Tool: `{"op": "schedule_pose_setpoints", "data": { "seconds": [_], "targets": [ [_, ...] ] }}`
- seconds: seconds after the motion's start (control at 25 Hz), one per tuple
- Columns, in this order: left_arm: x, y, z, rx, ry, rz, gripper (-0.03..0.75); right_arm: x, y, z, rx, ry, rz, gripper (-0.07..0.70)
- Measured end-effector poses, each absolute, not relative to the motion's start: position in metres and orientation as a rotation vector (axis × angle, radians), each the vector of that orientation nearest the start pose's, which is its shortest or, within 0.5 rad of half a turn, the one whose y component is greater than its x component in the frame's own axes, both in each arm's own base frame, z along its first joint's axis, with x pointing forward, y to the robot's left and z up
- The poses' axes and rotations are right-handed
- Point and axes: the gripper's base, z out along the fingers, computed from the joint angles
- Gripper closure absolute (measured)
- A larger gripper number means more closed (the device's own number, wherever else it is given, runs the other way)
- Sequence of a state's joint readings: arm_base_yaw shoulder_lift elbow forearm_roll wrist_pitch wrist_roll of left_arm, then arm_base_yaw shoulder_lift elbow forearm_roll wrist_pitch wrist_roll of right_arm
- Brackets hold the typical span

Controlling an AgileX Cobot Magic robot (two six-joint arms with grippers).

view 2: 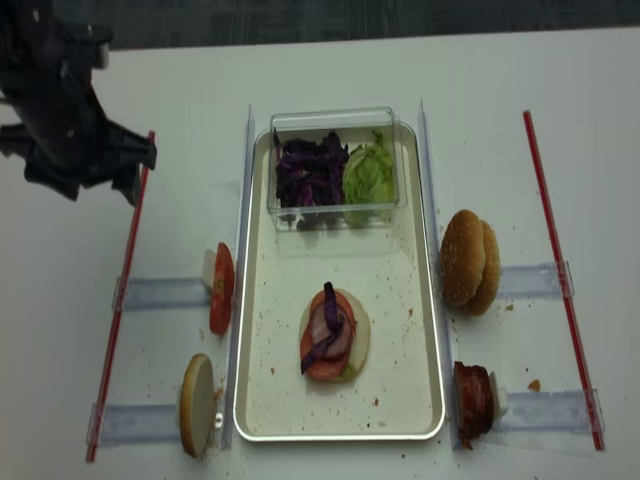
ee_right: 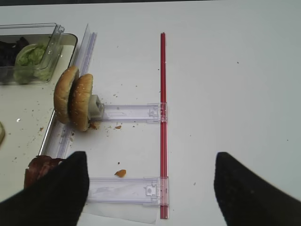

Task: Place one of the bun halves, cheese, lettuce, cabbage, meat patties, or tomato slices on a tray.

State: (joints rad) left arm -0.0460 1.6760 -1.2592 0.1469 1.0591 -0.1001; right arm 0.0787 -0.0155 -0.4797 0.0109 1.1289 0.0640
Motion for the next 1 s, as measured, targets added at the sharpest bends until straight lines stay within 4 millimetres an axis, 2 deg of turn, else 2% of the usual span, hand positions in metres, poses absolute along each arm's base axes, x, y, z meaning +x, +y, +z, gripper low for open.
{"op": "schedule_pose_setpoints", "data": {
  "seconds": [0.12,0.32,0.68,1.0],
  "targets": [
    [0.307,-0.001,0.252,-0.024,2.953,0.2,0.191,-0.008,0.0,0.266,-0.015,2.119,0.099,0.061],
    [0.254,0.002,0.249,-0.069,2.976,0.217,0.191,-0.008,0.0,0.266,-0.015,2.119,0.099,0.061],
    [0.163,0.003,0.257,-0.125,2.892,0.142,0.191,-0.008,0.0,0.266,-0.015,2.119,0.099,0.061],
    [0.101,0.005,0.249,-0.129,2.79,0.108,0.191,-0.008,0.0,0.266,-0.015,2.119,0.099,0.061]
  ]
}}
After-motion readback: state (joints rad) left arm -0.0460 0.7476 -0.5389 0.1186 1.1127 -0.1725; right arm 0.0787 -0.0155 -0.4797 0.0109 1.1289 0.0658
